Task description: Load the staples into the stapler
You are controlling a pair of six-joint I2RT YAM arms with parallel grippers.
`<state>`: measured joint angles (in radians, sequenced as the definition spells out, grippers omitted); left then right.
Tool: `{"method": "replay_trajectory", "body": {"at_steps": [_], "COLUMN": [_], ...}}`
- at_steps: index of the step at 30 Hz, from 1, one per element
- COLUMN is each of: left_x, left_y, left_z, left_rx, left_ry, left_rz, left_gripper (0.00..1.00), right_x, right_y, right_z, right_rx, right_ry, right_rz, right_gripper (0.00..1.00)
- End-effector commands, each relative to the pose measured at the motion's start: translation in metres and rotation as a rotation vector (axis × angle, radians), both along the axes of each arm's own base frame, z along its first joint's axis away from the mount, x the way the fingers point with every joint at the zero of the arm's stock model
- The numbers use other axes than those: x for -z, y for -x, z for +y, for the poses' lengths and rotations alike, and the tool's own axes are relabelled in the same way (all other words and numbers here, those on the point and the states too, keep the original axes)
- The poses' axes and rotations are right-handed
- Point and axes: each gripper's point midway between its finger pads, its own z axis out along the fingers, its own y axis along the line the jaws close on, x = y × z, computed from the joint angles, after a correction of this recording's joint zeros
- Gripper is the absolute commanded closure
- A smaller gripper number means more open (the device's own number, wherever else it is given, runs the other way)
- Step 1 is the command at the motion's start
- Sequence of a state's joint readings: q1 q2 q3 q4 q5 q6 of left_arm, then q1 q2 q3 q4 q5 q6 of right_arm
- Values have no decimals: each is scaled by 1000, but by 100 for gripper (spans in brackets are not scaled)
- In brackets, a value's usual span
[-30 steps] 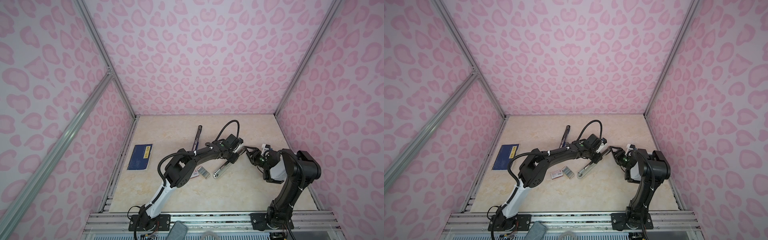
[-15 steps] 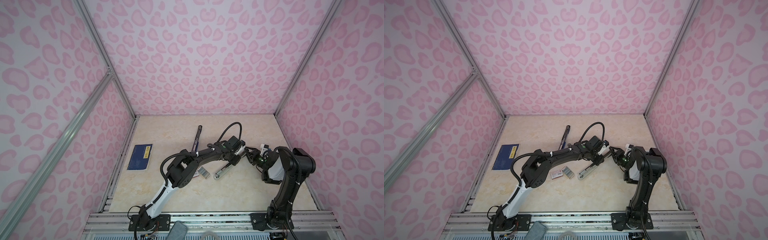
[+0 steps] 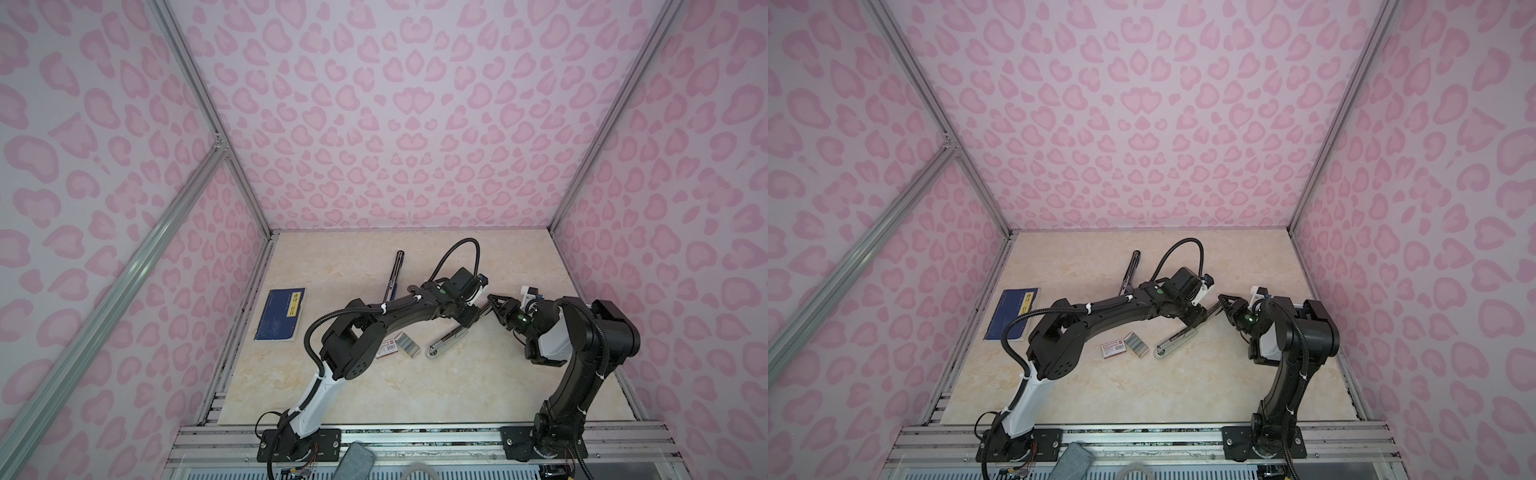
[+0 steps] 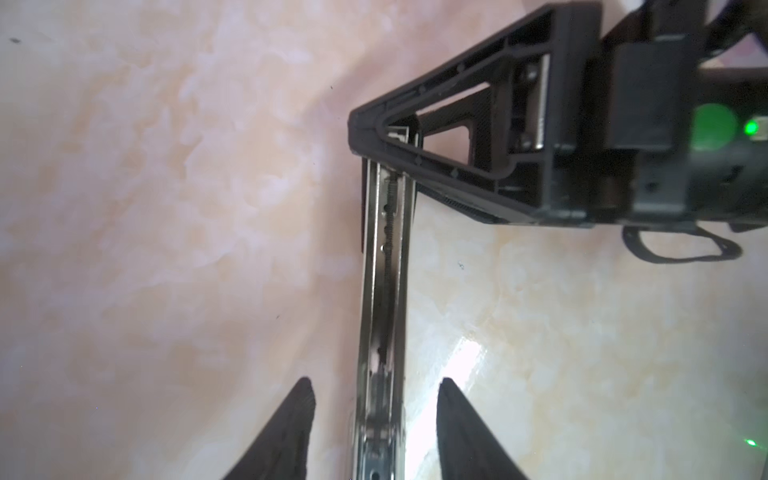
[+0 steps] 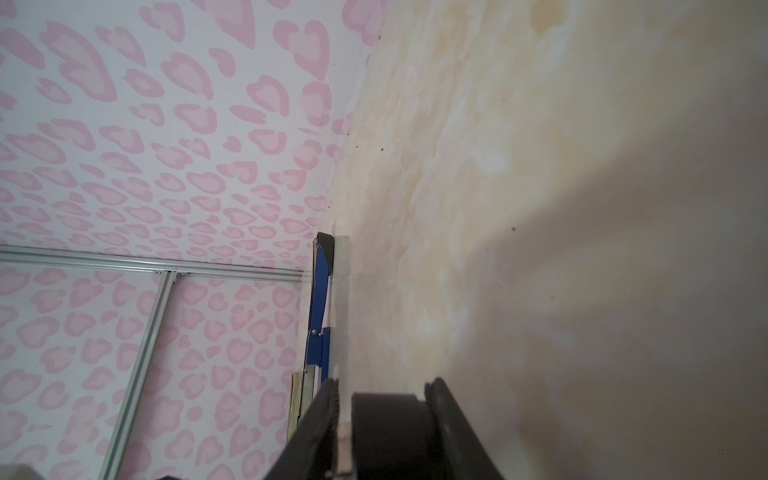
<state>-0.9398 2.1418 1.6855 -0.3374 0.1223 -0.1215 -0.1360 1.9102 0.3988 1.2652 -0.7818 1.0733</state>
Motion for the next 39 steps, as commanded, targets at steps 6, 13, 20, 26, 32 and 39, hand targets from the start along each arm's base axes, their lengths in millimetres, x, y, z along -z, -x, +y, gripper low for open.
{"method": "replay_trajectory", "body": {"at_steps": [6, 13, 20, 26, 32, 39], "left_x": [-43, -17, 8, 23, 41, 43], "left_y": [22, 63, 82, 95, 99, 95], "left_z": [84, 129, 129, 125, 125, 122], "left_rx": [-198, -209, -189, -141, -137, -145], "left_ry": [141, 151, 177, 170, 141, 138], "left_rz": [-169, -96, 8, 79, 123, 112], "left_gripper": [43, 41, 42, 47, 56, 63], "right_x": [-7, -8, -9, -10, -12, -16], "right_y": [6, 5, 4, 6, 6, 6], "right_z": [17, 28, 27, 29, 28, 29], "right_rx": [-66, -89, -86, -99, -96, -97], "right_ry": [159, 219, 236, 263, 262, 265], "right_rz": [-24, -21, -19, -11, -17, -23], "right_gripper": [63, 63, 63, 63, 63, 63]}}
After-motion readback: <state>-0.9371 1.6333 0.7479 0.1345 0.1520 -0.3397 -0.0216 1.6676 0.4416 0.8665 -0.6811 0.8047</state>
